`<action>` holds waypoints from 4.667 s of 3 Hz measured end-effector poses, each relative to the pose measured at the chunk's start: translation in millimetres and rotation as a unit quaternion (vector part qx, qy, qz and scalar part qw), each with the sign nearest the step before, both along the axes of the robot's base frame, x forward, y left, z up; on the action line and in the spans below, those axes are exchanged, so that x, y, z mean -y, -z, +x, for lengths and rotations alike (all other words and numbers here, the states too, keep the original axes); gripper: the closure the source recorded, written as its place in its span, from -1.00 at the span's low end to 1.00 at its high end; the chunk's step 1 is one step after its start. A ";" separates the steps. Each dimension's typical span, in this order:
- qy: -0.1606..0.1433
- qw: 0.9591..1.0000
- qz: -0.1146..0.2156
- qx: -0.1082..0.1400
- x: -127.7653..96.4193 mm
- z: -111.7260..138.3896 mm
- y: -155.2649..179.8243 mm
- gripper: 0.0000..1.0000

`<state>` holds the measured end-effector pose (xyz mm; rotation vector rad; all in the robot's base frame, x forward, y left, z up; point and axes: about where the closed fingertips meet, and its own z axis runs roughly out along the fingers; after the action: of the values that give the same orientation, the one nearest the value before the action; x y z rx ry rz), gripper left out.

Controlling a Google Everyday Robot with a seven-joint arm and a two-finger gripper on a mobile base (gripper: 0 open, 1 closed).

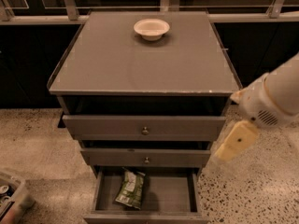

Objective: Pick green jalapeno chip bag from bottom drawer and place on counter

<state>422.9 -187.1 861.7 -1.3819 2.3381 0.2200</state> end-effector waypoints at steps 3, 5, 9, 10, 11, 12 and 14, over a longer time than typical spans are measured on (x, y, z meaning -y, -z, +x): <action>0.079 0.996 0.036 0.008 -12.4 11.6 75.7 -1.00; 0.163 0.982 0.072 -0.057 -27.5 -31.0 211.9 -1.00; 0.196 0.960 0.154 -0.131 -45.9 -39.1 330.5 -1.00; 0.219 0.940 0.206 -0.158 -67.6 -36.3 394.2 -1.00; 0.219 0.940 0.206 -0.158 -67.6 -36.3 394.3 -1.00; 0.218 0.935 0.231 -0.159 -69.6 -37.3 410.1 -1.00; 0.188 0.926 0.303 -0.121 -102.1 7.2 455.4 -1.00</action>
Offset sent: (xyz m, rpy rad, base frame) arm 0.0026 0.0110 -0.0650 0.0809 0.0524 -0.0935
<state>430.1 -85.0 406.3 -0.6238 2.3672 0.9468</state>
